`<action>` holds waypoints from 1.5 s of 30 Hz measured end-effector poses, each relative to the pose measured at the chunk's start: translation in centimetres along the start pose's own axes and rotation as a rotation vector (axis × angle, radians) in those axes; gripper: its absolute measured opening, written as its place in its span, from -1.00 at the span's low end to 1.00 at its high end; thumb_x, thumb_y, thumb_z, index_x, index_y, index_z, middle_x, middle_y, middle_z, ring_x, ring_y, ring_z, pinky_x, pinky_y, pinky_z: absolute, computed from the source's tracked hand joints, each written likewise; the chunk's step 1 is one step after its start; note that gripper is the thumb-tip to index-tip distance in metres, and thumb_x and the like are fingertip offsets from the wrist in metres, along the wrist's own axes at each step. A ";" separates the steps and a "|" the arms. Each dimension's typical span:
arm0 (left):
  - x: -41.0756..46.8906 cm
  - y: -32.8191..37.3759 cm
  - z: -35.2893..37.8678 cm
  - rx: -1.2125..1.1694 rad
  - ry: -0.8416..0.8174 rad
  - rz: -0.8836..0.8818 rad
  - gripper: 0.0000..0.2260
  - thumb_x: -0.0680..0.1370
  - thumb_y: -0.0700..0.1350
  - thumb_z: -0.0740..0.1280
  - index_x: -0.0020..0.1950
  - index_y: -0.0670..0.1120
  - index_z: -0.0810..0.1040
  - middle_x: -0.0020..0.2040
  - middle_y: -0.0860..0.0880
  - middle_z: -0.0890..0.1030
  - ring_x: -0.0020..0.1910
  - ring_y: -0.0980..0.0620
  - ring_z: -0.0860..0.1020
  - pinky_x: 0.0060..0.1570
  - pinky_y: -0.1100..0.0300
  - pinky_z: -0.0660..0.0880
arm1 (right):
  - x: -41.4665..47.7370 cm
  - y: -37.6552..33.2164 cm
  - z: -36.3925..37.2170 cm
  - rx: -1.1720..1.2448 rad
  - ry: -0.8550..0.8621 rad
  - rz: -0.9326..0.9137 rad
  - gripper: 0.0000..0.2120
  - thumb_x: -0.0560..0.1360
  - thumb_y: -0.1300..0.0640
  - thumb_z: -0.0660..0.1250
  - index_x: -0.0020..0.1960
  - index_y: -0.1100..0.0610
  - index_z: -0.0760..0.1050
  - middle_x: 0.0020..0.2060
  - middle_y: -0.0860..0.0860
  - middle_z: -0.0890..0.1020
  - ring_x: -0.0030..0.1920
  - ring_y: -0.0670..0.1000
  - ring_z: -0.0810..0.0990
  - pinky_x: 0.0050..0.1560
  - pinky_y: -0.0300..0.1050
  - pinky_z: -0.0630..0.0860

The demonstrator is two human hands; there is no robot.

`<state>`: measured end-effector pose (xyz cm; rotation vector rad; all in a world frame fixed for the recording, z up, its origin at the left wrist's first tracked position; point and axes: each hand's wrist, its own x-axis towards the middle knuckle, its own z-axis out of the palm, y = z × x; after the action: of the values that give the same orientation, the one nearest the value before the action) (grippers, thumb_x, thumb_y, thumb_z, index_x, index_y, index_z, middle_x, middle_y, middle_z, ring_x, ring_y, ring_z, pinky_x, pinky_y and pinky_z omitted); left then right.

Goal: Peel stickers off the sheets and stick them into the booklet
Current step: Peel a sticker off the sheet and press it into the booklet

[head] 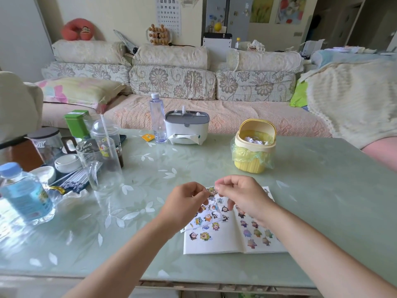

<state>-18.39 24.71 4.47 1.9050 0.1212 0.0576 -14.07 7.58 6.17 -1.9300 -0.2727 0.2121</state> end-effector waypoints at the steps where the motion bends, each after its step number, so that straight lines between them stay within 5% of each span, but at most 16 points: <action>1: 0.0 -0.1 0.0 0.017 -0.006 0.010 -0.87 0.56 -0.12 0.32 -0.16 -0.08 0.59 -0.28 0.02 0.65 -0.38 0.10 0.53 -0.39 0.32 0.38 | -0.1 0.0 0.0 -0.050 -0.006 -0.028 -0.95 0.53 0.11 0.44 -0.05 0.08 0.66 -0.40 -0.13 0.64 -0.43 -0.06 0.51 -0.49 -0.37 0.35; 4: -0.3 -0.4 0.0 0.129 0.003 0.056 -0.87 0.55 -0.07 0.34 -0.16 -0.04 0.60 -0.26 0.03 0.67 -0.35 0.06 0.54 -0.32 0.23 0.43 | -0.1 0.3 0.0 -0.142 -0.007 -0.049 -0.91 0.53 0.12 0.45 -0.15 0.09 0.66 -0.56 -0.17 0.54 -0.51 -0.17 0.46 -0.46 -0.40 0.35; 10: 0.7 -2.5 0.2 0.223 -0.074 -0.047 -0.80 0.54 -0.07 0.27 -0.16 -0.08 0.66 -0.22 0.05 0.68 -0.26 0.01 0.49 -0.19 0.18 0.43 | 0.1 2.3 0.5 -0.177 0.062 0.071 -0.87 0.55 0.10 0.41 -0.16 0.09 0.64 -0.52 -0.16 0.54 -0.51 -0.10 0.51 -0.33 -0.22 0.43; 14: 0.8 -5.0 0.2 0.743 -0.130 0.306 -0.75 0.62 -0.01 0.27 0.29 0.10 0.58 0.24 0.13 0.58 0.26 0.07 0.45 0.21 0.21 0.38 | -0.1 3.6 0.1 -0.225 0.005 0.195 -0.85 0.54 0.13 0.41 -0.18 0.15 0.60 -0.54 -0.17 0.53 -0.53 -0.05 0.45 -0.48 -0.29 0.32; 17: 1.0 -6.4 0.7 0.895 -0.215 0.410 -0.66 0.64 0.09 0.23 0.42 0.19 0.46 0.42 0.15 0.43 0.43 0.08 0.29 0.38 0.09 0.27 | -0.8 4.3 0.1 -0.256 -0.074 0.280 -0.86 0.53 0.16 0.41 -0.10 0.25 0.60 -0.37 0.05 0.50 -0.54 -0.03 0.42 -0.60 -0.32 0.23; 21: 1.8 -7.6 0.8 0.989 -0.189 0.382 -0.63 0.62 0.14 0.20 0.43 0.17 0.43 0.42 0.13 0.40 0.41 0.05 0.31 0.37 0.11 0.25 | -1.6 4.6 -0.4 -0.227 -0.141 0.365 -0.86 0.55 0.18 0.40 -0.12 0.24 0.54 -0.45 0.09 0.44 -0.66 -0.06 0.36 -0.64 -0.38 0.19; 25: 2.2 -7.8 1.4 0.989 -0.106 0.455 -0.60 0.61 0.17 0.14 0.43 0.14 0.42 0.46 0.10 0.35 0.44 0.02 0.26 0.38 0.10 0.19 | -1.4 5.2 -0.9 -0.264 -0.124 0.348 -0.80 0.53 0.15 0.43 -0.21 0.20 0.51 -0.54 0.10 0.45 -0.53 0.09 0.44 -0.64 -0.34 0.21; 30: 2.2 -8.3 2.6 0.975 -0.291 0.509 -0.42 0.54 0.38 0.14 0.53 0.25 0.26 0.54 0.10 0.23 0.53 0.04 0.12 0.46 0.04 0.13 | -1.2 5.7 -0.6 -0.290 -0.131 0.335 -0.81 0.55 0.15 0.41 -0.21 0.19 0.52 -0.58 0.03 0.42 -0.60 0.03 0.38 -0.62 -0.36 0.24; 38: 2.6 -8.5 2.5 1.005 -0.282 0.513 -0.39 0.51 0.41 0.21 0.52 0.28 0.26 0.53 0.12 0.23 0.51 0.05 0.14 0.45 0.07 0.10 | -0.7 6.8 0.2 -0.492 -0.088 0.278 -0.73 0.48 0.00 0.45 -0.30 0.15 0.56 -0.51 -0.12 0.57 -0.58 0.03 0.47 -0.33 -0.04 0.59; 42: 2.6 -8.5 2.6 1.008 -0.285 0.520 -0.38 0.50 0.43 0.17 0.52 0.26 0.26 0.53 0.10 0.22 0.51 0.04 0.13 0.45 0.08 0.09 | -0.9 7.0 0.8 -0.618 -0.001 0.213 -0.77 0.45 -0.06 0.46 -0.29 0.04 0.64 -0.52 -0.21 0.56 -0.46 -0.11 0.53 -0.35 -0.20 0.52; 45: 2.5 -8.5 2.6 1.019 -0.266 0.558 -0.32 0.43 0.45 0.02 0.50 0.23 0.32 0.54 0.05 0.22 0.53 0.00 0.11 0.48 0.04 0.09 | -1.1 6.9 1.3 -0.743 0.039 0.177 -0.86 0.42 -0.11 0.46 -0.25 -0.08 0.65 -0.36 -0.19 0.65 -0.21 -0.15 0.61 -0.18 -0.21 0.53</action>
<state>-16.16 25.34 -4.49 2.8820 -0.6893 0.1348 -14.88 5.97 -0.74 -2.6962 -0.1617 0.2051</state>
